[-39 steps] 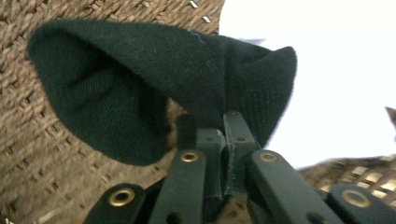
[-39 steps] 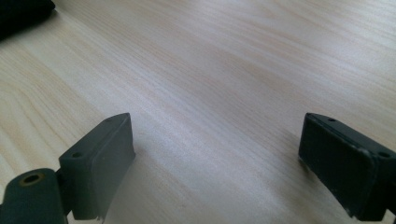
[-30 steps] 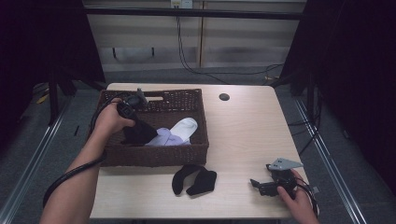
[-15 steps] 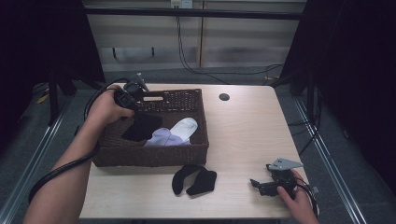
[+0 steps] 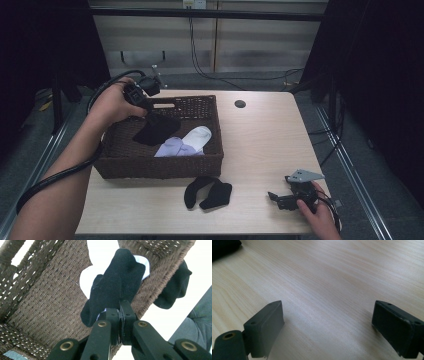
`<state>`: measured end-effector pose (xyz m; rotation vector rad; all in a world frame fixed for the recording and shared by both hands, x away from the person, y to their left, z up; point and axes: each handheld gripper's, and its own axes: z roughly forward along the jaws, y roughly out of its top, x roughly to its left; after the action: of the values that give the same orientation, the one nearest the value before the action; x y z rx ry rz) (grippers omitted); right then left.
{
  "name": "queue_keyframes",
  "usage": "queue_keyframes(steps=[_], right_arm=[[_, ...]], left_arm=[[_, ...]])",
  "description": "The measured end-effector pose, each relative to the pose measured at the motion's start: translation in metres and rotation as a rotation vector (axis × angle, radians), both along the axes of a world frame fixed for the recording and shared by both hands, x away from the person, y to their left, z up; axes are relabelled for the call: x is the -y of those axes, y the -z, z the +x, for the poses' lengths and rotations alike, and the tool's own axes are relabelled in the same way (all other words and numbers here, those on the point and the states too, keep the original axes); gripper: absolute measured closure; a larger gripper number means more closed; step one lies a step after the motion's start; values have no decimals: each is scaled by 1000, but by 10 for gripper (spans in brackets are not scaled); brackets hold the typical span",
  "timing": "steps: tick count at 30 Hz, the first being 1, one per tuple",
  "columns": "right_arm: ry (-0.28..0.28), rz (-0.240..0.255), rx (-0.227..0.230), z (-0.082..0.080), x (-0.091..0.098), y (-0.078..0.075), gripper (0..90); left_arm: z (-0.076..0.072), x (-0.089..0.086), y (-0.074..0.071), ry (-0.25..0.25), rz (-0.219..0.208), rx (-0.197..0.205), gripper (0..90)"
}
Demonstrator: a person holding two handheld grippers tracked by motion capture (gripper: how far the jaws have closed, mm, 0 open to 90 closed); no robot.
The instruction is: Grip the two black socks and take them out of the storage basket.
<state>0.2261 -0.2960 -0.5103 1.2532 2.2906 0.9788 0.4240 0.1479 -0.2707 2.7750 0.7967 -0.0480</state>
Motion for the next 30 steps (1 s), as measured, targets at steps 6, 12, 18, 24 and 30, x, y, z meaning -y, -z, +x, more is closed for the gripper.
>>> queue_keyframes(steps=[6,12,18,24,30], right_arm=[[0,0,0,0,0,0,98],[0,0,0,0,0,0,98],[0,0,0,0,0,0,98],[0,0,0,0,0,0,98],[0,0,0,0,0,0,98]], left_arm=[[-9,12,-16,40,0,-18,877],[-19,23,-30,82,-21,-2,877],[-31,37,-42,128,-14,10,877],[-47,51,-49,159,-41,13,877],[-61,66,-52,240,-28,19,877]])
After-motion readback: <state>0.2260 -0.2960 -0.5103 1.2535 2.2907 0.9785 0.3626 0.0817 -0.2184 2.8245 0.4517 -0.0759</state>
